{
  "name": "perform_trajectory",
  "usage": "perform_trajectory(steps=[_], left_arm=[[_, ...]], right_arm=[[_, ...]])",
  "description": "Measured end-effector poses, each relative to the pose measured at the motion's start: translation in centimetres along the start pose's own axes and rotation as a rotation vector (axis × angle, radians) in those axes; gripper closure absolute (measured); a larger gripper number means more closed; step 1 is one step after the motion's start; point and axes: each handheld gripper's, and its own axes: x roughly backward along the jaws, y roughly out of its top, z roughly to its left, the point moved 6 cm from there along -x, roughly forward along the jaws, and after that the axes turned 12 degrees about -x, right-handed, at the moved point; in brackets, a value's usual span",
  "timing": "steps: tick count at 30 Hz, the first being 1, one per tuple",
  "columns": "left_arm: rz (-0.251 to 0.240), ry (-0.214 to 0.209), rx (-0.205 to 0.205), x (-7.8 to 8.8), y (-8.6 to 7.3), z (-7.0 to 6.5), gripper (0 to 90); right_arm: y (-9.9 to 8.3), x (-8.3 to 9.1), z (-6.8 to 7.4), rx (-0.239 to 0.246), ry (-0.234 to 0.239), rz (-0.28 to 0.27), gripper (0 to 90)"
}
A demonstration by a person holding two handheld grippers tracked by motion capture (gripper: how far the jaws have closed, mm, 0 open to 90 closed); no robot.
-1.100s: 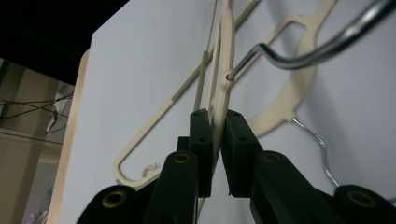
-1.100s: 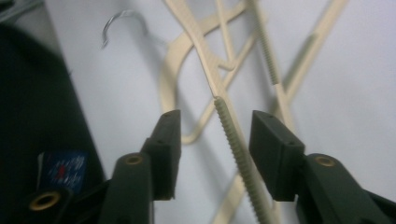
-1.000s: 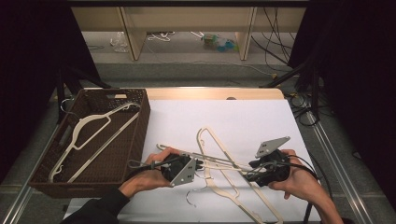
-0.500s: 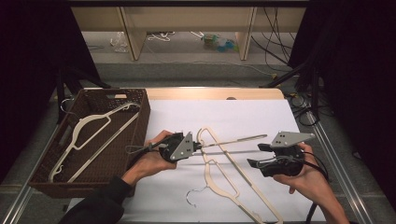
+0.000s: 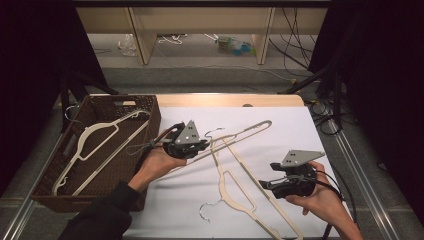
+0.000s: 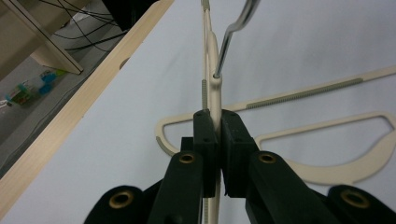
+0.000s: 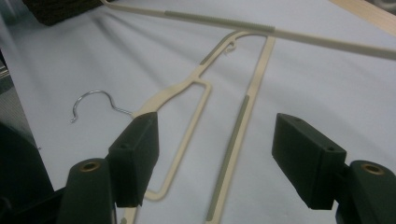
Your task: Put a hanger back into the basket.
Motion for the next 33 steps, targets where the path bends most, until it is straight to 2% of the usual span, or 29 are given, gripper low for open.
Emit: perform_trajectory(steps=[4,5,6,7,10,11,13,14,16,19,21,23,27,33], left_arm=[[-0.032,-0.012,0.094,0.8,0.2,0.5,85.6],[-0.048,-0.013,0.129,1.0,0.4,0.5,85.7],[-0.049,-0.015,0.140,1.3,0.4,0.7,85.7],[-0.072,-0.021,0.176,1.5,0.5,0.7,85.7],[-0.106,-0.055,0.251,2.3,0.6,1.0,85.7],[-0.116,-0.054,0.280,2.6,0.6,1.0,85.7],[-0.146,-0.065,0.328,3.2,0.7,1.4,85.7],[-0.158,-0.067,0.347,3.6,0.7,1.5,85.7],[-0.190,-0.075,0.391,4.3,0.9,1.7,85.7],[-0.219,-0.090,0.435,5.7,1.0,2.0,85.7],[-0.235,-0.083,0.438,6.6,1.0,2.4,85.7],[-0.253,-0.075,0.471,7.9,1.0,2.8,85.7],[-0.318,-0.089,0.525,10.5,1.0,3.6,85.7],[-0.344,-0.063,0.554,14.2,-0.1,5.0,85.7]], right_arm=[[-0.4,-0.2,0.2,0.002,0.009,0.014,32.6],[-0.5,-0.2,0.2,0.001,0.014,0.019,32.6],[-0.5,-0.2,0.2,0.002,0.014,0.021,32.6],[-0.6,-0.2,0.2,0.004,0.013,0.021,32.6],[-0.7,-0.2,0.2,0.000,0.015,0.019,32.6],[-0.7,-0.4,0.2,-0.004,0.011,-0.001,32.6],[-0.8,-0.2,0.1,0.008,0.020,0.013,32.6],[-0.9,-0.3,0.2,-0.003,0.014,-0.003,32.6],[-1.1,0.0,0.1,-0.002,0.020,0.016,32.6],[-1.3,0.0,0.0,-0.005,0.022,0.014,32.5],[-1.5,0.0,-0.1,-0.011,0.018,0.010,32.5],[-1.8,0.0,-0.2,-0.013,0.020,0.011,32.3],[-2.1,-0.1,-0.2,-0.011,0.025,0.017,32.3],[-2.4,-0.2,-0.1,-0.016,0.026,0.030,32.3]])
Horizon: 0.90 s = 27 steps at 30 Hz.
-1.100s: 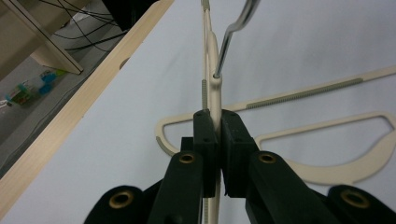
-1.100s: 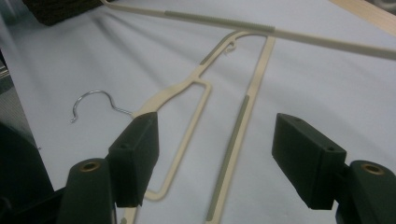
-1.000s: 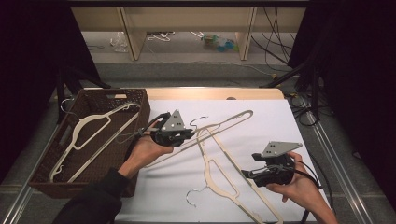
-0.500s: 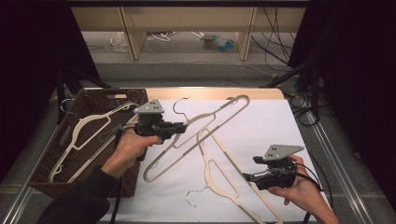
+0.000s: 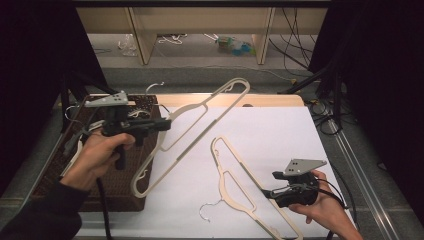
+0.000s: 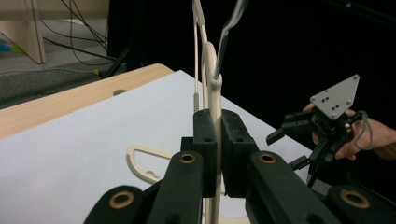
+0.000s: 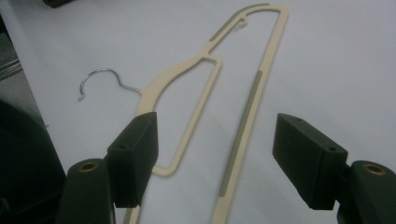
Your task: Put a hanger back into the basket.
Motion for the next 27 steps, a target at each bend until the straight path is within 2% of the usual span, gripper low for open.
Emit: perform_trajectory(steps=[4,8,11,15,19,20,22,23,25,26,27], left_arm=[[-0.024,0.034,0.027,2.5,0.5,1.3,85.7],[-0.061,0.070,0.054,4.9,1.4,2.5,85.7],[-0.087,0.081,0.063,6.5,2.1,3.1,85.7],[-0.092,0.123,0.060,8.3,2.7,4.0,85.7],[-0.104,0.164,0.061,9.8,2.9,5.4,85.7],[-0.101,0.184,0.037,10.2,2.8,6.1,85.7],[-0.089,0.204,0.023,10.7,2.4,6.9,85.7],[-0.088,0.232,-0.030,11.1,2.2,7.9,85.7],[-0.084,0.240,0.035,11.5,1.6,8.5,85.7],[-0.074,0.246,0.083,11.7,1.2,8.7,85.7],[-0.069,0.254,0.081,11.9,0.9,9.2,85.7]], right_arm=[[-0.1,-0.2,0.2,-0.004,0.023,0.002,32.2],[-0.1,-0.3,0.2,0.000,0.020,-0.001,32.1],[-0.1,-0.4,0.2,-0.004,0.028,-0.001,31.2],[-0.3,-0.5,0.3,-0.005,0.028,0.008,31.3],[-0.3,-0.5,0.3,-0.010,0.030,0.012,31.2],[-0.3,-0.5,0.3,-0.009,0.030,0.012,31.2],[-0.3,-0.5,0.3,-0.011,0.027,0.006,31.2],[-0.3,-0.4,0.2,-0.009,0.030,0.011,31.1],[-0.3,-0.5,0.1,-0.006,0.026,0.007,30.9],[-0.4,-0.5,0.1,-0.005,0.027,0.008,30.6],[-0.4,-0.5,0.1,-0.004,0.026,0.008,30.4]])
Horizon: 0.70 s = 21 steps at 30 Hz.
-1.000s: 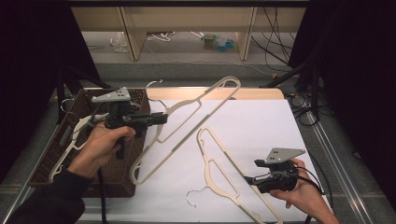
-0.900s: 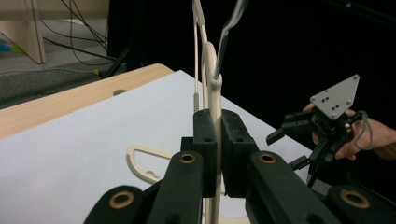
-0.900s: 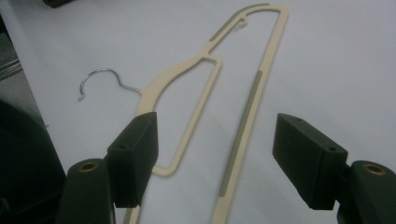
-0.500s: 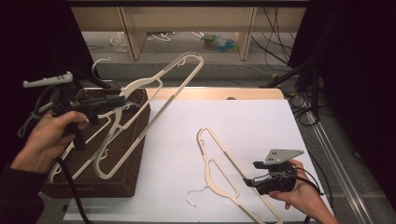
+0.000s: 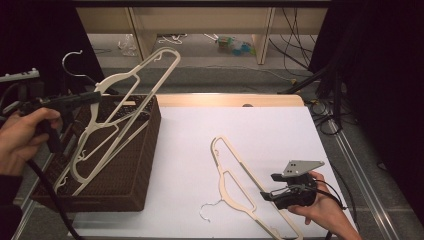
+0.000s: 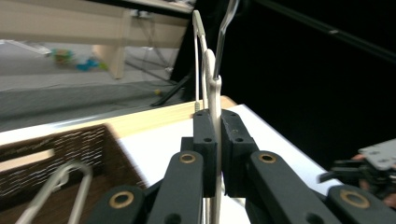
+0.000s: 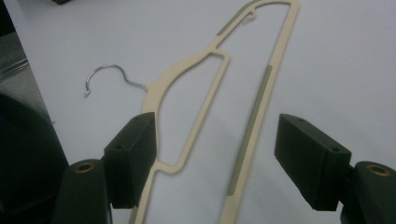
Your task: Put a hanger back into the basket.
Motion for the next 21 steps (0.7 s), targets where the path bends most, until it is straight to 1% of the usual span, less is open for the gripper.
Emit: perform_trajectory(steps=[1,2,4,6,8,9,11,12,14,17,18,20,21], left_arm=[[0.003,0.006,-0.006,0.1,-0.3,0.5,85.7],[0.006,0.007,-0.001,0.2,-0.6,0.9,85.7],[0.018,0.013,-0.003,0.3,-1.3,1.7,85.7],[0.035,0.018,-0.012,0.5,-1.9,2.4,85.7],[0.049,0.027,-0.010,0.6,-2.5,3.2,85.7],[0.057,0.033,-0.017,0.6,-2.9,3.6,85.7],[0.066,0.054,-0.014,0.8,-3.5,4.6,85.7],[0.072,0.065,-0.019,1.0,-3.9,5.1,85.7],[0.077,0.087,-0.029,1.1,-4.5,6.0,85.7],[0.070,0.111,-0.036,1.4,-5.3,7.4,85.7],[0.061,0.117,-0.082,1.4,-5.4,7.9,85.7],[0.068,0.127,-0.094,1.6,-5.9,8.4,85.7],[0.068,0.120,-0.099,1.7,-6.1,8.6,85.7]], right_arm=[[0.0,0.0,0.0,0.000,0.001,0.000,30.4],[0.0,0.0,0.0,0.001,0.004,0.001,30.4],[0.0,0.0,0.0,-0.001,0.001,-0.004,30.3],[-0.1,-0.1,0.0,-0.010,0.002,0.007,30.3],[-0.2,-0.2,-0.1,-0.003,0.002,0.010,30.3],[-0.2,-0.2,0.0,-0.004,0.000,0.011,30.3],[-0.2,-0.2,0.1,-0.012,0.005,0.009,30.2],[-0.2,-0.1,0.2,-0.009,0.006,0.014,30.2],[-0.2,-0.1,0.1,-0.002,0.004,0.009,30.2],[-0.2,-0.1,0.0,-0.003,0.006,0.015,30.2],[-0.2,-0.2,0.0,-0.002,0.005,0.012,30.2],[-0.3,-0.2,0.0,-0.003,0.007,0.014,30.2],[-0.3,-0.2,0.1,-0.010,0.008,0.019,30.2]])
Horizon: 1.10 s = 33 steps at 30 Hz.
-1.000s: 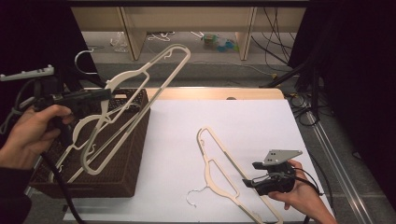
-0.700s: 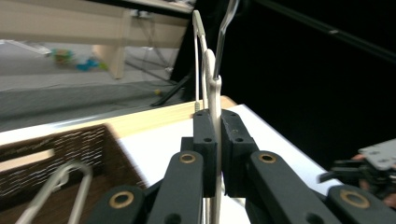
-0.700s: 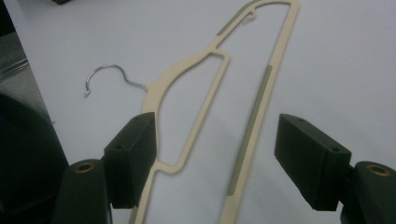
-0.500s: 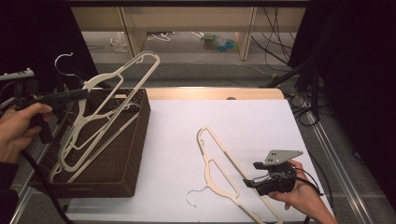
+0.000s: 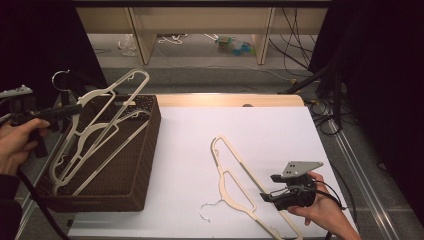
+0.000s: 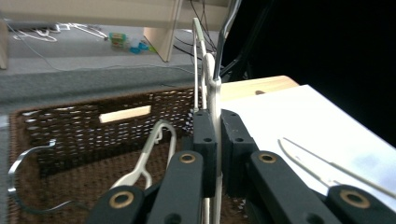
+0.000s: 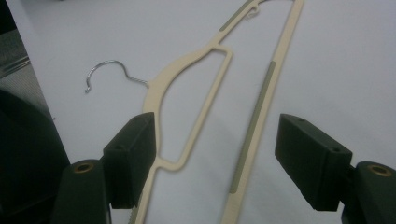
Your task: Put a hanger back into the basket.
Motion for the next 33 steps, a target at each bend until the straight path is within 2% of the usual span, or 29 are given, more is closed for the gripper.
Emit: perform_trajectory(steps=[2,4,5,8,9,11,15,21,24,25,29,33], left_arm=[[0.005,-0.010,-0.003,0.0,-0.5,0.3,85.7],[0.015,-0.008,0.015,0.1,-1.0,0.2,85.6],[0.023,-0.015,-0.007,0.1,-1.3,0.4,85.6],[0.045,-0.018,0.088,0.2,-2.0,-0.1,85.6],[0.045,-0.025,0.094,0.3,-2.2,-0.2,85.7],[0.052,-0.035,0.082,0.4,-2.3,-0.3,85.6],[0.076,-0.063,0.094,0.4,-2.8,-0.7,85.7],[0.109,-0.080,0.115,0.1,-4.1,-0.7,85.6],[0.137,-0.075,0.125,-0.2,-4.9,-0.6,85.6],[0.133,-0.082,0.131,-0.4,-5.2,-0.6,85.6],[0.177,-0.072,0.155,-1.0,-6.4,-0.3,85.3],[0.192,-0.073,0.176,-1.9,-7.2,-0.2,85.2]], right_arm=[[0.0,0.0,0.0,0.002,0.000,0.001,30.2],[0.0,0.0,0.0,0.001,0.003,0.004,30.2],[0.0,-0.1,0.0,0.001,0.000,0.000,30.2],[-0.1,-0.1,0.0,0.000,0.001,0.004,30.2],[0.0,-0.2,0.0,-0.004,-0.001,-0.010,30.2],[-0.1,-0.2,0.0,0.007,0.000,0.002,30.2],[-0.1,-0.2,-0.1,0.008,-0.002,0.000,30.2],[-0.1,-0.2,-0.1,0.008,0.000,0.000,30.2],[-0.1,-0.4,-0.1,0.003,-0.003,-0.010,30.2],[-0.1,-0.5,-0.1,0.003,-0.003,-0.009,30.2],[-0.1,-0.5,0.0,0.005,-0.002,-0.007,30.2],[-0.1,-0.5,-0.1,0.005,-0.005,-0.005,30.2]])
